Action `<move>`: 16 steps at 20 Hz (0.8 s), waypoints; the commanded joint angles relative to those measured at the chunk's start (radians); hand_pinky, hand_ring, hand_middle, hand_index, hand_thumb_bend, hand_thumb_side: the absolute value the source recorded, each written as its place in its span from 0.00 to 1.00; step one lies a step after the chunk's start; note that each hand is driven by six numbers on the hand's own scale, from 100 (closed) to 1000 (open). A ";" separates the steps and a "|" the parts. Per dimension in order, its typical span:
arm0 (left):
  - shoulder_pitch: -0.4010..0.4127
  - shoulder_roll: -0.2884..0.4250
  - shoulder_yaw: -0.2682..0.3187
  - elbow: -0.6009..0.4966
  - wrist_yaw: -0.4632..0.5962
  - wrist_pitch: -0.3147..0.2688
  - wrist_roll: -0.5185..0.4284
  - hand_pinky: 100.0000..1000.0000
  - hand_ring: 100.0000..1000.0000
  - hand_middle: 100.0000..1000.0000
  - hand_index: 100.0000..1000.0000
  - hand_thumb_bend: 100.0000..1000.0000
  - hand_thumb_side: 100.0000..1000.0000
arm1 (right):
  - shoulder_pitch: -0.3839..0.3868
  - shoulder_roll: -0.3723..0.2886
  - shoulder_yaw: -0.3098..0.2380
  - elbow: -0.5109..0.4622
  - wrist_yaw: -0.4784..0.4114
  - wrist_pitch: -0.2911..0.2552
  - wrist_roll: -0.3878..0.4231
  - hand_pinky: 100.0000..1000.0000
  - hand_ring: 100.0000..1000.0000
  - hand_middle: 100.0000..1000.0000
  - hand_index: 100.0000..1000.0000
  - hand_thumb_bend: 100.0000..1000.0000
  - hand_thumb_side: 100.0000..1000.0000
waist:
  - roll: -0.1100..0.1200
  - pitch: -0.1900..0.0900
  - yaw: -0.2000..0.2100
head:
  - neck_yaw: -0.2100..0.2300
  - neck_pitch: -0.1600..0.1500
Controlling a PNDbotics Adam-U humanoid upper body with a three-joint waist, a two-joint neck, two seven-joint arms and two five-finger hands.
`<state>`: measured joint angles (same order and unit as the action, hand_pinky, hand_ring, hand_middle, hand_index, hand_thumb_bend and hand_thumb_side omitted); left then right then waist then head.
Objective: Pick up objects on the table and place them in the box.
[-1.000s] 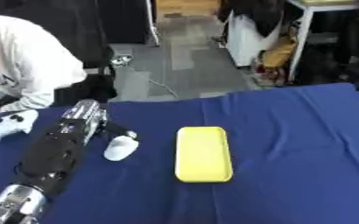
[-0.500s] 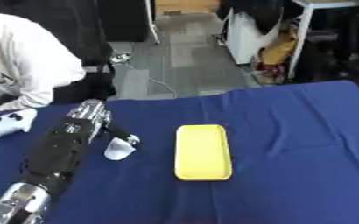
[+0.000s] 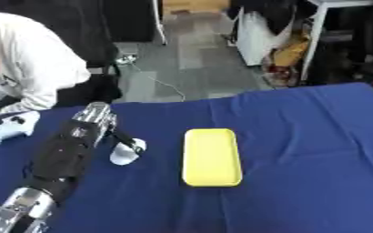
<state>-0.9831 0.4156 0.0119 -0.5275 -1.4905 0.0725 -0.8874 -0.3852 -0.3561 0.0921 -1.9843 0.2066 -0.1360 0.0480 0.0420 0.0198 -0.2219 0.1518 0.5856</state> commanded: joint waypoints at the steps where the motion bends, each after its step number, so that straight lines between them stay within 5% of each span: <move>1: -0.027 0.011 -0.001 -0.015 -0.012 0.000 0.004 0.53 0.15 0.15 0.79 0.62 0.80 | -0.021 -0.003 -0.001 -0.016 -0.003 -0.001 0.000 0.30 0.54 0.60 0.81 0.00 0.86 | -0.003 -0.009 -0.001 | 0.004 -0.002; 16: -0.021 0.001 -0.001 -0.007 -0.073 0.030 0.090 0.52 0.14 0.14 0.78 0.58 0.77 | -0.033 0.008 0.001 -0.016 -0.009 -0.004 0.003 0.30 0.54 0.60 0.81 0.00 0.85 | 0.000 -0.002 -0.016 | 0.012 -0.008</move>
<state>-0.9828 0.4004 0.0117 -0.5265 -1.5546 0.1004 -0.8049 -0.3996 -0.3466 0.0974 -1.9843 0.2040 -0.1371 0.0491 0.0430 0.0267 -0.2376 0.1526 0.5853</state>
